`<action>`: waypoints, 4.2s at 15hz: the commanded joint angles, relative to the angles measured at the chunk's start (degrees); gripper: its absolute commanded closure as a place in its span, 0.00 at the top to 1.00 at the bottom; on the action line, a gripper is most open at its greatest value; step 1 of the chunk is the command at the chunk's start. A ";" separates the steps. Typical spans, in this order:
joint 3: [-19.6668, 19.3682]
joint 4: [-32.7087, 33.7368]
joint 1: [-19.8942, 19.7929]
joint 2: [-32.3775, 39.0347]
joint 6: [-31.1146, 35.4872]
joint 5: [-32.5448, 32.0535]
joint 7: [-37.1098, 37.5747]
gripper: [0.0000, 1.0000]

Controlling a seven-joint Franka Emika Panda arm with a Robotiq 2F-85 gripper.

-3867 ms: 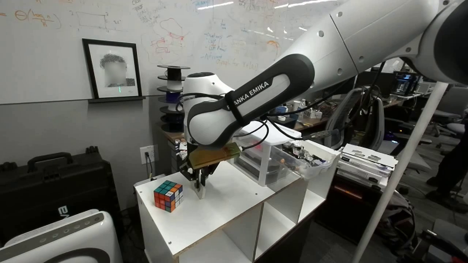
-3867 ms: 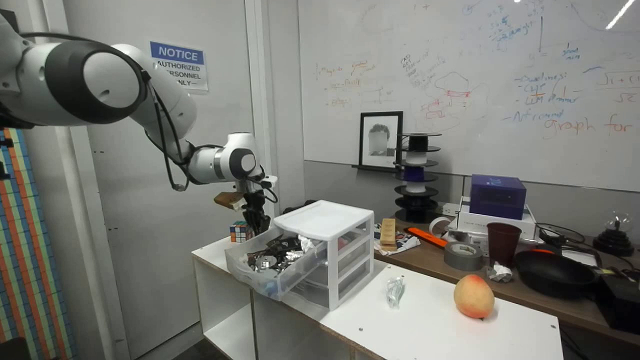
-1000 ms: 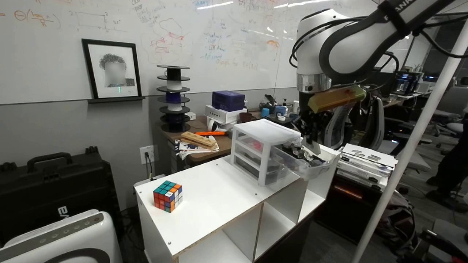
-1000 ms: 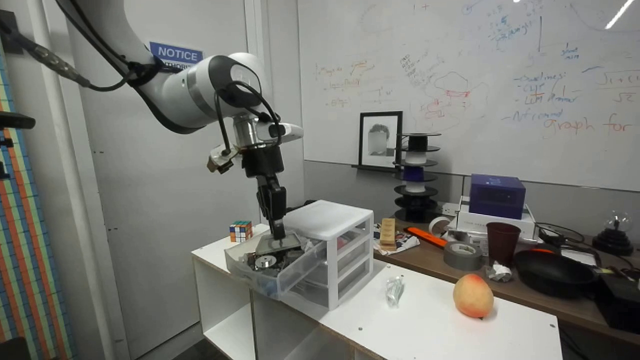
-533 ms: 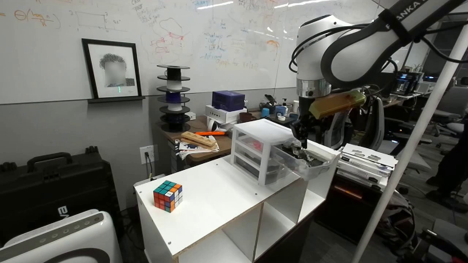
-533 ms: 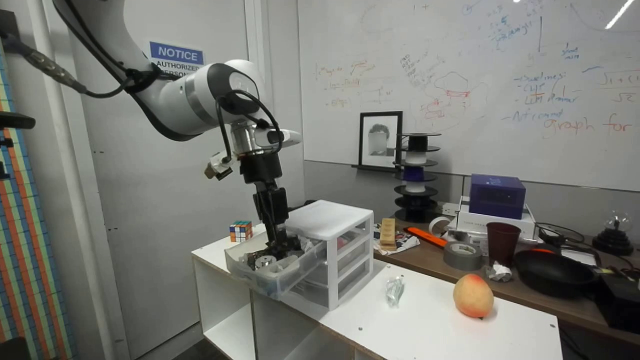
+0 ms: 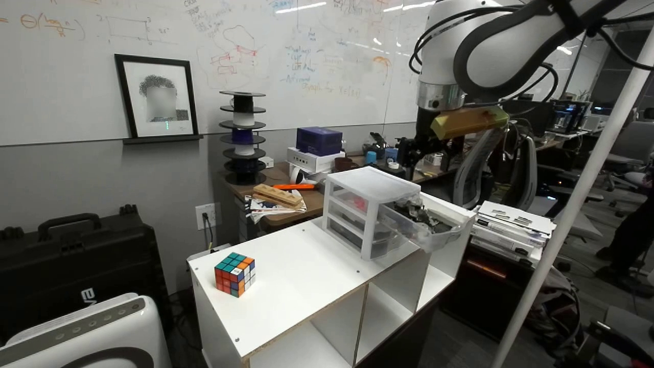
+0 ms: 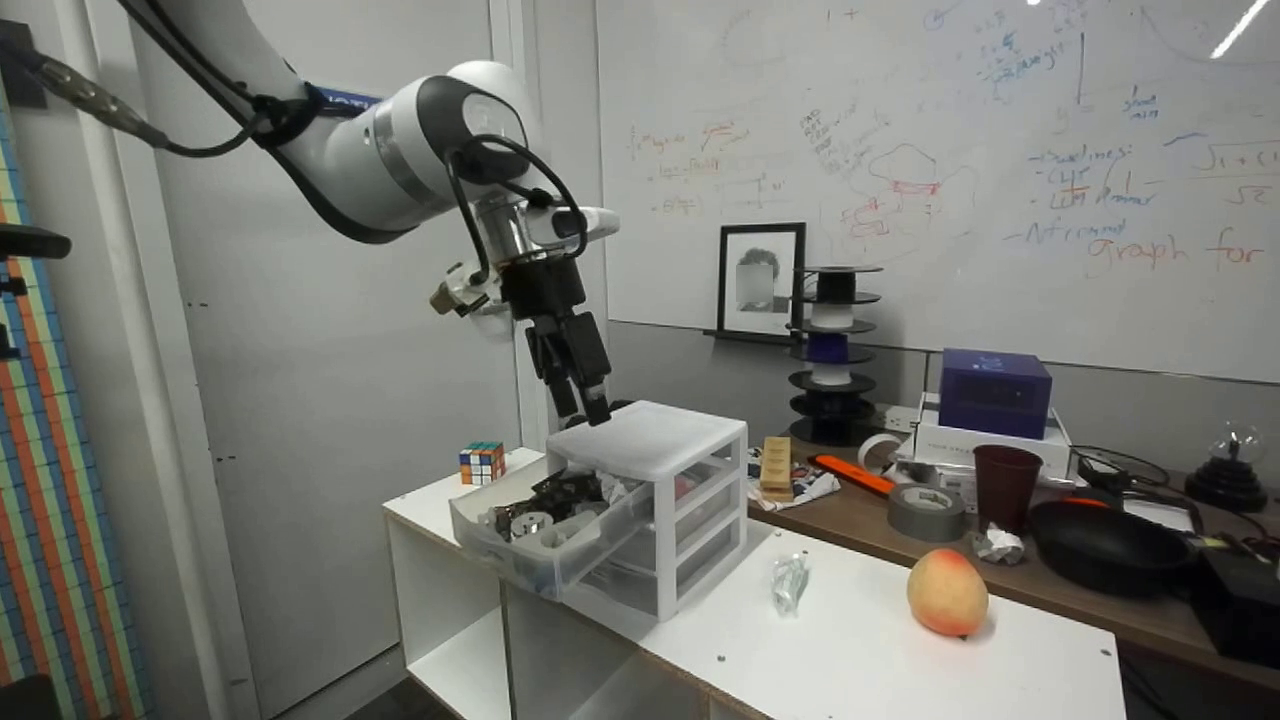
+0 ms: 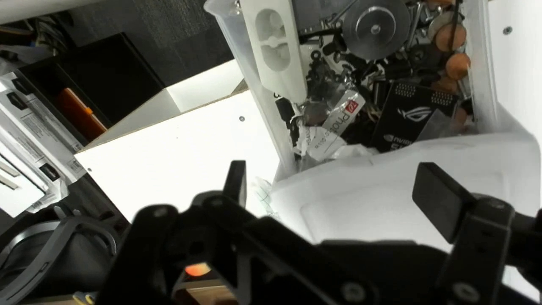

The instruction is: Pick up the white objects from the table and put them in the open drawer and close it

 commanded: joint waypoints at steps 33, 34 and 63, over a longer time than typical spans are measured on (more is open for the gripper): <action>-6.07 21.74 -13.17 23.32 10.74 13.56 -37.79 1.00; -5.95 24.14 -13.04 25.82 10.68 13.50 -38.08 1.00; 7.91 61.82 -22.34 56.05 -6.66 27.53 -60.77 1.00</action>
